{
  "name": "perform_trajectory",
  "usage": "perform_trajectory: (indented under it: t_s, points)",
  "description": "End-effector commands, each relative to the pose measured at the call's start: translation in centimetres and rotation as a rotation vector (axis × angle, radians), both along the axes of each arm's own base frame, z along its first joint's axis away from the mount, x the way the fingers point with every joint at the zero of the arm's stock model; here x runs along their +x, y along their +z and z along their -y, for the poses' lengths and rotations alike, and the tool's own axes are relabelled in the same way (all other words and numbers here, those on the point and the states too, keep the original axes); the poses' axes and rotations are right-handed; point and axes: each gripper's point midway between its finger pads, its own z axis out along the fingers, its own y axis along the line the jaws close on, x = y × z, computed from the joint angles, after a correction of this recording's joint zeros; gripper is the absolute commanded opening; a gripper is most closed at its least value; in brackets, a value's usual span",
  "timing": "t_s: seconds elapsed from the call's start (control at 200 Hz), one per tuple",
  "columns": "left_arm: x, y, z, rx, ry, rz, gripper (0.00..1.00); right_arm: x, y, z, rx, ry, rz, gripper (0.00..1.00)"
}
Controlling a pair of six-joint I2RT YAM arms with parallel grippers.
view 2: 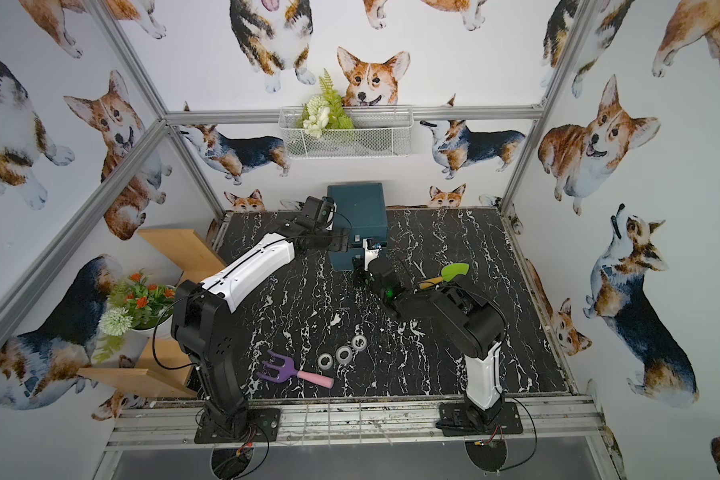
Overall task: Place the transparent tape into the drawer according to color
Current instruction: Close the drawer in the storage box, then open the drawer in the storage box.
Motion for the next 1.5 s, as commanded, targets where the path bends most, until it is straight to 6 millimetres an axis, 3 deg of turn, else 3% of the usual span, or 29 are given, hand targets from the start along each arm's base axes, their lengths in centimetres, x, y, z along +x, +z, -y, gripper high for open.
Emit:
perform_trajectory:
  t_s: [0.0, 0.25, 0.4, 0.561, 0.621, 0.636, 0.661, 0.801, 1.026, 1.231, 1.491]
  points:
    - [-0.3, -0.6, 0.0, -0.003, -0.005, -0.019, 0.92, 1.6, 3.1, 0.2, 0.053, -0.068, 0.131, 0.27]
    - [-0.9, -0.6, 0.4, -0.046, -0.01, -0.026, 0.92, 2.7, 3.0, 1.2, 0.032, -0.144, 0.153, 0.28]
    - [-1.1, 2.8, 0.2, -0.092, 0.001, 0.043, 0.93, 1.3, 3.7, 0.0, 0.064, -0.042, 0.146, 0.38]
    - [-2.0, 6.0, -0.5, -0.129, 0.019, 0.117, 0.98, -2.0, 4.9, -0.7, 0.109, 0.066, 0.078, 0.5]
    - [-2.6, 5.5, -0.9, -0.136, 0.035, 0.121, 0.99, -3.5, 4.4, -0.7, 0.124, 0.09, 0.026, 0.51]
    - [-3.0, 6.5, -1.2, -0.15, 0.039, 0.143, 0.99, -3.8, 4.1, -0.7, 0.126, 0.093, 0.006, 0.51]
    - [-3.4, 6.5, -1.5, -0.156, 0.049, 0.149, 0.99, -4.3, 3.7, -0.6, 0.132, 0.097, -0.025, 0.51]
    - [-5.5, 6.1, -2.9, -0.168, 0.078, 0.158, 1.0, -5.9, 0.2, -0.7, 0.141, 0.129, -0.185, 0.52]
    - [-6.9, 5.3, -4.8, -0.105, 0.1, 0.158, 0.99, -4.5, -4.2, 0.3, 0.254, 0.068, -0.385, 0.48]
    - [-7.0, 5.0, -4.7, -0.094, 0.092, 0.153, 0.99, -2.4, -4.7, -0.1, 0.387, 0.029, -0.452, 0.44]
    - [-7.1, 4.8, -4.6, -0.092, 0.084, 0.148, 0.99, -0.8, -5.5, 0.8, 0.6, -0.025, -0.534, 0.39]
